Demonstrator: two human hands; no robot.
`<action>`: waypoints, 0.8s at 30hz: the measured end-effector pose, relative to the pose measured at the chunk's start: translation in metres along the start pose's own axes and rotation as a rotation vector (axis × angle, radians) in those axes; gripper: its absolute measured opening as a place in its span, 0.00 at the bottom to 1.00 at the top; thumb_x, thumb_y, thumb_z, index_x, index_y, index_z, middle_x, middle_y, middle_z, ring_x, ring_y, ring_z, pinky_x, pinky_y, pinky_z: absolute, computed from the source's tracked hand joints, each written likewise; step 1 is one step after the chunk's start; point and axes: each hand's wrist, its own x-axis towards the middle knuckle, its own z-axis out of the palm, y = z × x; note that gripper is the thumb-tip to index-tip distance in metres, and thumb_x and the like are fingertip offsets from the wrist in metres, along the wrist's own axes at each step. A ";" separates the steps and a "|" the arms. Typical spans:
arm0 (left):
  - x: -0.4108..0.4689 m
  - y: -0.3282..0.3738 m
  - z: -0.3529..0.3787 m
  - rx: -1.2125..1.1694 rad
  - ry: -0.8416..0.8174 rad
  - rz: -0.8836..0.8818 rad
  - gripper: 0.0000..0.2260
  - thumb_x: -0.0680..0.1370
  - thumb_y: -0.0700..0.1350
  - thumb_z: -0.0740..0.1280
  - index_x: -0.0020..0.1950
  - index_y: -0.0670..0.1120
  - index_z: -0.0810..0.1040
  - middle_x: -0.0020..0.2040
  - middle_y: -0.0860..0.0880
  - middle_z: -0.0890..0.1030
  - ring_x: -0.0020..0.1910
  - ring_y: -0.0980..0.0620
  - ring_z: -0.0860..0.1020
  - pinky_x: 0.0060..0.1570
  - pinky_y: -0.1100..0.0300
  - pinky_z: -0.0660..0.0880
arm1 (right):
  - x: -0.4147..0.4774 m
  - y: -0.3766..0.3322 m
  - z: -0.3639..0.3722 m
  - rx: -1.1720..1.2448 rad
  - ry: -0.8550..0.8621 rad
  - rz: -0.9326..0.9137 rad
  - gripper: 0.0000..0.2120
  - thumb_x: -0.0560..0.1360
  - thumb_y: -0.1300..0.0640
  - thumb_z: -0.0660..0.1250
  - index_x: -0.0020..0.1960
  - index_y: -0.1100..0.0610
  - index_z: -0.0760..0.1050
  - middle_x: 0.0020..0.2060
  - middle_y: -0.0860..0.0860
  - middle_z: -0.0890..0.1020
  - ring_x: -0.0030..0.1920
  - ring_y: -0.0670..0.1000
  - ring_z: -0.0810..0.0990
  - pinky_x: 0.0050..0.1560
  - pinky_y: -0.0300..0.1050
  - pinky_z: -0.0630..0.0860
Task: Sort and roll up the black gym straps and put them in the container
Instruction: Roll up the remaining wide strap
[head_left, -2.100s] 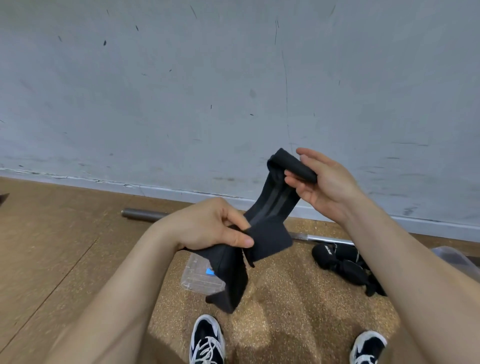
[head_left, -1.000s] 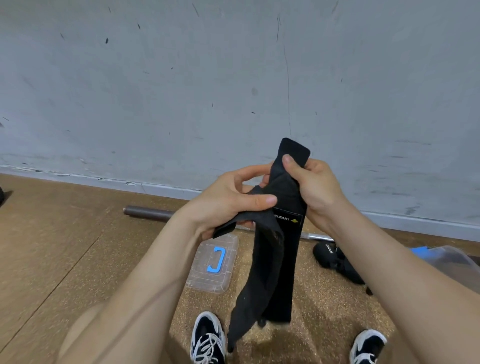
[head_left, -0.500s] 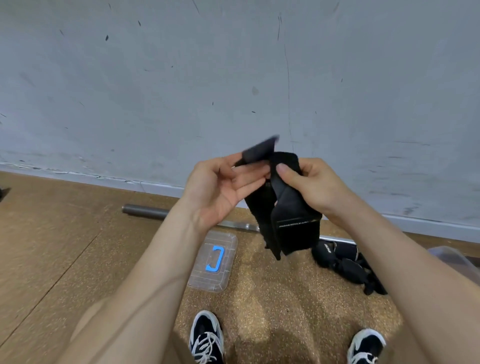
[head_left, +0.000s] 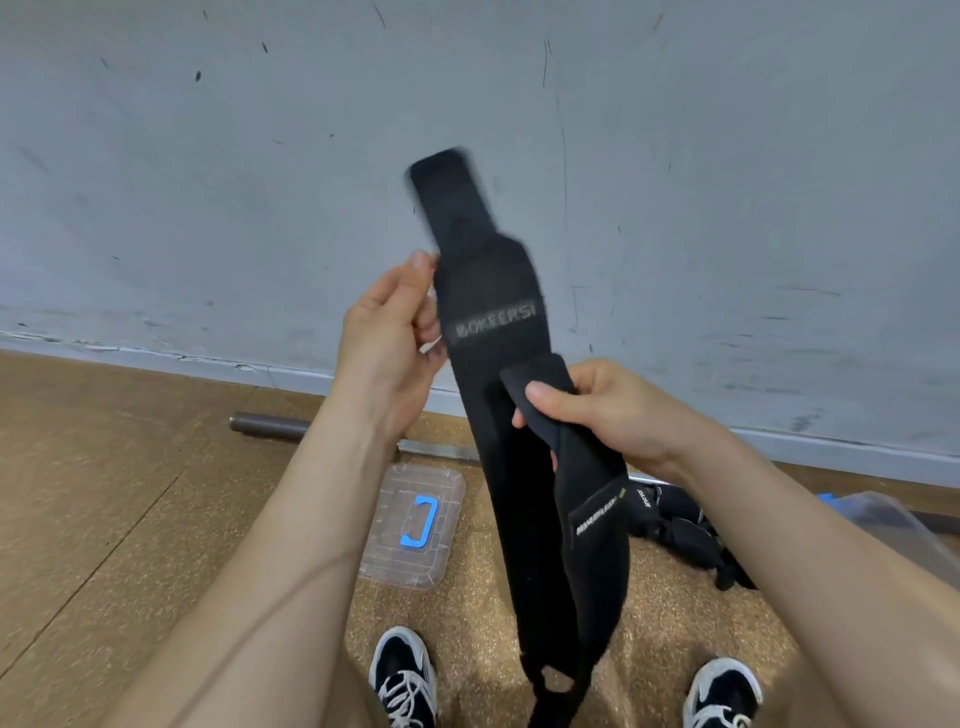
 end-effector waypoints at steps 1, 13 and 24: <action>-0.001 -0.002 -0.001 0.019 -0.042 -0.061 0.18 0.78 0.53 0.69 0.59 0.40 0.79 0.39 0.45 0.76 0.39 0.52 0.75 0.41 0.58 0.79 | 0.000 -0.001 0.001 0.052 0.061 -0.025 0.12 0.81 0.55 0.63 0.46 0.60 0.81 0.28 0.50 0.82 0.28 0.46 0.81 0.31 0.38 0.77; -0.016 -0.038 0.015 0.365 -0.139 -0.164 0.15 0.80 0.31 0.62 0.62 0.46 0.78 0.54 0.44 0.85 0.55 0.44 0.83 0.53 0.49 0.81 | 0.000 -0.002 -0.019 -0.158 0.487 -0.264 0.11 0.82 0.51 0.64 0.50 0.51 0.84 0.47 0.48 0.82 0.47 0.46 0.83 0.48 0.40 0.79; 0.002 -0.025 0.009 0.610 0.176 0.375 0.21 0.81 0.37 0.62 0.71 0.55 0.70 0.61 0.56 0.80 0.61 0.56 0.78 0.62 0.53 0.76 | -0.018 -0.004 -0.026 -0.322 0.102 -0.160 0.16 0.79 0.56 0.68 0.33 0.49 0.83 0.27 0.45 0.79 0.29 0.43 0.76 0.33 0.33 0.71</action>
